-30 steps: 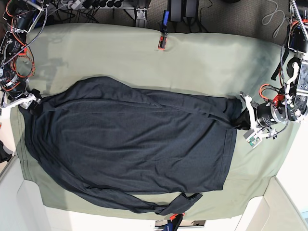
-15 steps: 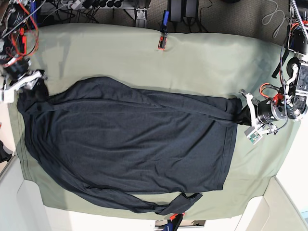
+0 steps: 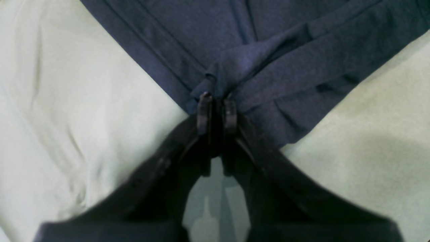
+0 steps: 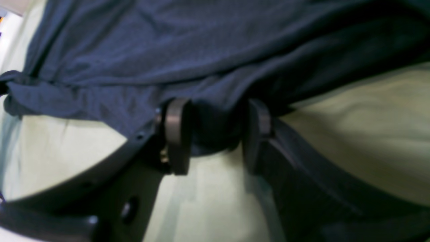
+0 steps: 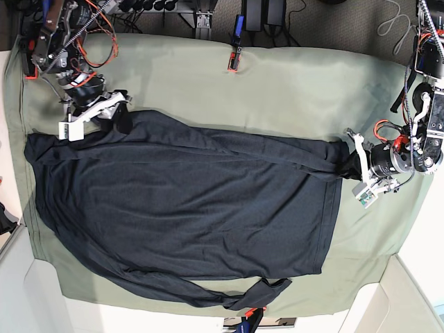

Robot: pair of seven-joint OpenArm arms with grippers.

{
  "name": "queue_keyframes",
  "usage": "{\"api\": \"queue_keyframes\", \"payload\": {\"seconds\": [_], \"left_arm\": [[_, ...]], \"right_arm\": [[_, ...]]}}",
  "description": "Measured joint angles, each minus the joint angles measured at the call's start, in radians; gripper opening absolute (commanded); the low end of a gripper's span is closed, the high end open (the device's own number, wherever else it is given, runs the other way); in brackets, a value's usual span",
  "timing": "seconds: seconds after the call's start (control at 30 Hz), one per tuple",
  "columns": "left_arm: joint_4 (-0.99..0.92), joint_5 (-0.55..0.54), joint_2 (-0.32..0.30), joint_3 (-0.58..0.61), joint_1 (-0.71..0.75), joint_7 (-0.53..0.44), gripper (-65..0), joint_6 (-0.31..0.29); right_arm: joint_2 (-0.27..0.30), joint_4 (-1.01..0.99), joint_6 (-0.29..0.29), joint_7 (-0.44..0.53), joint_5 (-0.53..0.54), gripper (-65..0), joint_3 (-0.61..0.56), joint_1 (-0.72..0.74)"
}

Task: Fold the T-shirt properly
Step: 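Pull the held corners toward the robot, flattening the shirt body, then drag the shirt edge with both grippers toward the robot's base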

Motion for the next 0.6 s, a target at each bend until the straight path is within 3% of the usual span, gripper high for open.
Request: {"api": "queue_keyframes", "payload": {"seconds": [0.2,0.33,0.5,0.6], "left_arm": [[0.000,-0.013,0.000,0.000,0.000,0.000,-60.0,0.000],[0.000,-0.014,0.000,0.000,0.000,0.003,-60.0,0.000],[0.000,-0.014,0.000,0.000,0.000,0.004,-60.0,0.000],[0.000,-0.029,0.000,0.000,0.000,0.053,-60.0,0.000]], "right_arm": [[-0.016,-0.008,-0.019,0.003,-0.010,-42.1,-0.005,0.007],[-0.016,-0.008,-0.019,0.003,-0.025,-65.0,-0.005,0.007],[-0.016,-0.008,0.001,0.003,-0.024,-65.0,-0.005,0.010],[-0.016,0.012,0.003,0.026,-0.021,-65.0,-0.001,0.018]]}}
